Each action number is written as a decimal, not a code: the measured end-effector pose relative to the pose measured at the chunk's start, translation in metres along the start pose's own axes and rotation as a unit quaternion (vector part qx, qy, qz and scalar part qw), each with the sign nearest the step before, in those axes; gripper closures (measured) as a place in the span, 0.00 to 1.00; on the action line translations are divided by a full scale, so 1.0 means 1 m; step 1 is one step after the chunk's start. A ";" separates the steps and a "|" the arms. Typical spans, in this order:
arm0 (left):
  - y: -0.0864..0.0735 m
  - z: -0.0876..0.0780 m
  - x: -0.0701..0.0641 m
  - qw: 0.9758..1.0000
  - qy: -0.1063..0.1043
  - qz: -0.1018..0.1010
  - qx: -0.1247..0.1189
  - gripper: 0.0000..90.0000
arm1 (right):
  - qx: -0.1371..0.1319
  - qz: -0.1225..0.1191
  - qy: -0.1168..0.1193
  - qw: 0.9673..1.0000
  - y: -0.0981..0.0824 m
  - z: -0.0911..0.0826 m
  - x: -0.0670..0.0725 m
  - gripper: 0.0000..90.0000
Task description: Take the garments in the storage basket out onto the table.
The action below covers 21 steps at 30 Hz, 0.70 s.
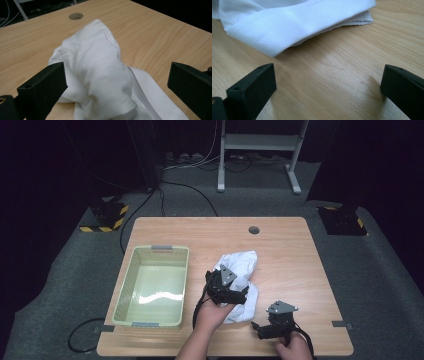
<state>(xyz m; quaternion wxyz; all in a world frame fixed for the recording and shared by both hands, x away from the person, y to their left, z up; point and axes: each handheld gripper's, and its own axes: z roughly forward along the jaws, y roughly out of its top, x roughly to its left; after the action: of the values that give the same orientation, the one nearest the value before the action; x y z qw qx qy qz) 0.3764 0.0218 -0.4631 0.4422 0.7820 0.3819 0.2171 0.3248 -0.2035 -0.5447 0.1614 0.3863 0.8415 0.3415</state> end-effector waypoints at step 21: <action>-0.003 -0.011 0.005 1.000 0.001 0.006 -0.011 0.02 | 0.000 0.000 0.000 1.000 0.000 0.000 0.000 0.00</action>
<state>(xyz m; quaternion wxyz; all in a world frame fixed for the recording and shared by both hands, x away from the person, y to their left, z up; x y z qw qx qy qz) 0.3705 0.0323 -0.4599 0.4488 0.7790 0.3758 0.2248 0.3248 -0.2034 -0.5447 0.1614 0.3863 0.8415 0.3415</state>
